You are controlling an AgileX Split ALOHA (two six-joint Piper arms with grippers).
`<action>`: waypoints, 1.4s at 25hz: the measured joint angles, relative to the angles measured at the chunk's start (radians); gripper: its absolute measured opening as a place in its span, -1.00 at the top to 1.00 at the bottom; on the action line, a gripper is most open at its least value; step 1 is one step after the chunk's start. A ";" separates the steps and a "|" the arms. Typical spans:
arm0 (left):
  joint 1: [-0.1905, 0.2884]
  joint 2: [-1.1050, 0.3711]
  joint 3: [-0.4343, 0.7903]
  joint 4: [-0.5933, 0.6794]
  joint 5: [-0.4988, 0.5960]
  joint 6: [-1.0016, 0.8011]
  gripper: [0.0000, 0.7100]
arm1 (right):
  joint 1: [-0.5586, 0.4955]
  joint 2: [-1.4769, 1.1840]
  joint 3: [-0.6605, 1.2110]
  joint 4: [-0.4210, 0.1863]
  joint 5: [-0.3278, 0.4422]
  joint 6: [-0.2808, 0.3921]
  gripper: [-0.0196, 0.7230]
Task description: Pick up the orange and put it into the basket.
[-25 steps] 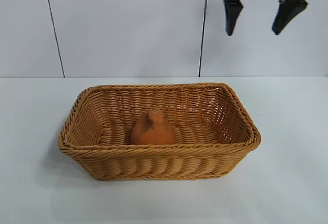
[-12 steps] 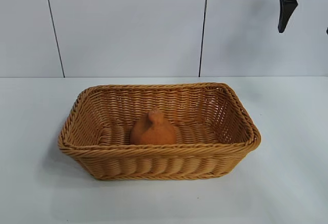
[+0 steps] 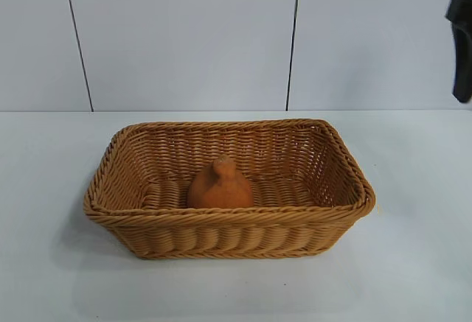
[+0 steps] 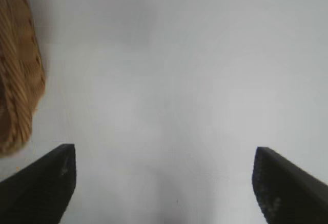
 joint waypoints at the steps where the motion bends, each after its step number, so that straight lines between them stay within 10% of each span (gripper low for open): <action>1: 0.000 0.000 0.000 0.000 0.000 0.000 -0.73 | 0.000 -0.062 0.072 0.000 0.000 0.000 -0.78; 14: 0.000 0.000 0.000 -0.001 -0.001 0.000 -0.73 | 0.000 -0.833 0.618 -0.001 -0.191 -0.004 -0.78; 35: 0.000 0.000 0.000 -0.001 -0.001 0.000 -0.73 | 0.000 -1.481 0.640 -0.002 -0.194 -0.005 -0.78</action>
